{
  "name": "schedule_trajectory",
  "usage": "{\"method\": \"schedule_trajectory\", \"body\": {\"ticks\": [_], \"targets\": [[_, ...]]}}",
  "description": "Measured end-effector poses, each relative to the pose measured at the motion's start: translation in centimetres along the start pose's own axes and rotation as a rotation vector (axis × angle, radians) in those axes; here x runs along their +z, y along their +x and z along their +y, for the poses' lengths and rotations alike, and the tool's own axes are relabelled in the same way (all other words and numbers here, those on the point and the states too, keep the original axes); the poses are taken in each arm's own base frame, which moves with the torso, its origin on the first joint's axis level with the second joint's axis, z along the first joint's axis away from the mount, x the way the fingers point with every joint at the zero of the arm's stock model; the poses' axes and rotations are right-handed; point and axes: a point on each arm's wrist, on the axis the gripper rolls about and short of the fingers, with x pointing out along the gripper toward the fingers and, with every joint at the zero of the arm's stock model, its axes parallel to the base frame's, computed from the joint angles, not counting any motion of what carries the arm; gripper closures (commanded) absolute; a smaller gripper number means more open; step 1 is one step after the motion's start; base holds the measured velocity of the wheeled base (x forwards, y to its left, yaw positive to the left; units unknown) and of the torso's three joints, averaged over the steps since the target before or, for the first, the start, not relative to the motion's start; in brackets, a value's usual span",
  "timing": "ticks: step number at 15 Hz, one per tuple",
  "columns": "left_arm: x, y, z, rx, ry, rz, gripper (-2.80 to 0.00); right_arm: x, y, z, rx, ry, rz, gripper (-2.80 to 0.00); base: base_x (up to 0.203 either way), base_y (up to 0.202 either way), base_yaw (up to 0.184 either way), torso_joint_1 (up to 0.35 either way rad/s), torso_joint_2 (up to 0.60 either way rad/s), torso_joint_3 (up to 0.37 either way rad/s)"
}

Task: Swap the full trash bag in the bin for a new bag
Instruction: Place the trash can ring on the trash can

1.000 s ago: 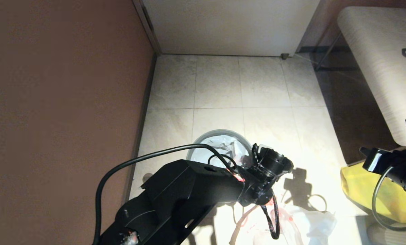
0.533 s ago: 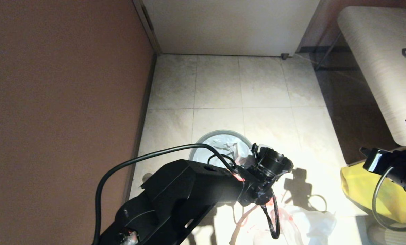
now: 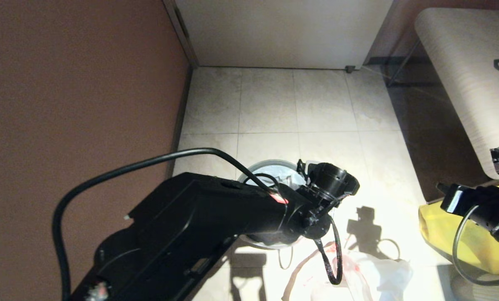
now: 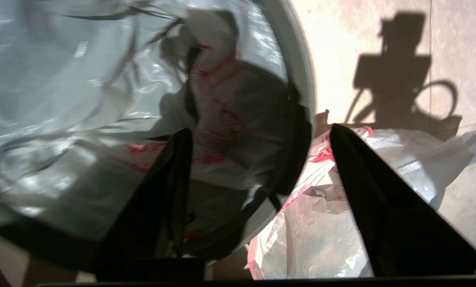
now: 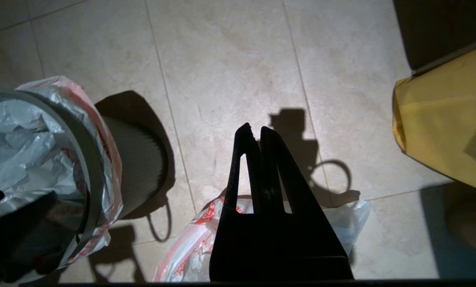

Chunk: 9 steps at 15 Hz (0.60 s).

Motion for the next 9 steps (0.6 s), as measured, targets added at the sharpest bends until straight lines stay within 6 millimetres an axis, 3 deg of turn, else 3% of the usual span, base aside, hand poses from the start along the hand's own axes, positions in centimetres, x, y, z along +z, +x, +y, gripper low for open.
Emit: {"method": "schedule_trajectory", "body": {"ticks": [2, 3, 6, 7, 9], "targets": [[1.2, -1.4, 2.7, 0.03, -0.052, 0.01, 0.0, -0.7, 0.7, 1.4, 0.037, -0.021, 0.033, 0.0, 0.0, 0.0, 0.0, 0.0, 0.0, 0.0], [2.0, -1.8, 5.1, 0.06, -0.082, 0.017, 0.0, -1.3, 1.3, 2.6, 0.051, -0.04, 0.051, 0.0, 0.0, 0.0, 0.0, 0.0, 0.0, 0.0], [5.1, -2.1, 14.4, 0.098, -0.196, 0.051, 0.0, -3.2, 3.4, 6.8, 0.043, -0.104, 0.095, 0.0, 0.0, 0.0, 0.0, 0.0, 0.0, 0.0], [5.5, -2.3, 17.1, 0.076, -0.208, 0.084, 0.0, -3.9, 4.3, 8.1, 0.043, -0.129, 0.124, 0.0, 0.0, 0.0, 0.0, 0.0, 0.0, 0.0], [4.4, -2.3, 19.6, 0.036, -0.222, 0.156, 0.0, -4.6, 5.7, 10.6, 0.067, -0.159, 0.177, 0.0, 0.0, 0.0, 0.0, 0.0, 0.0, 0.0]]}}
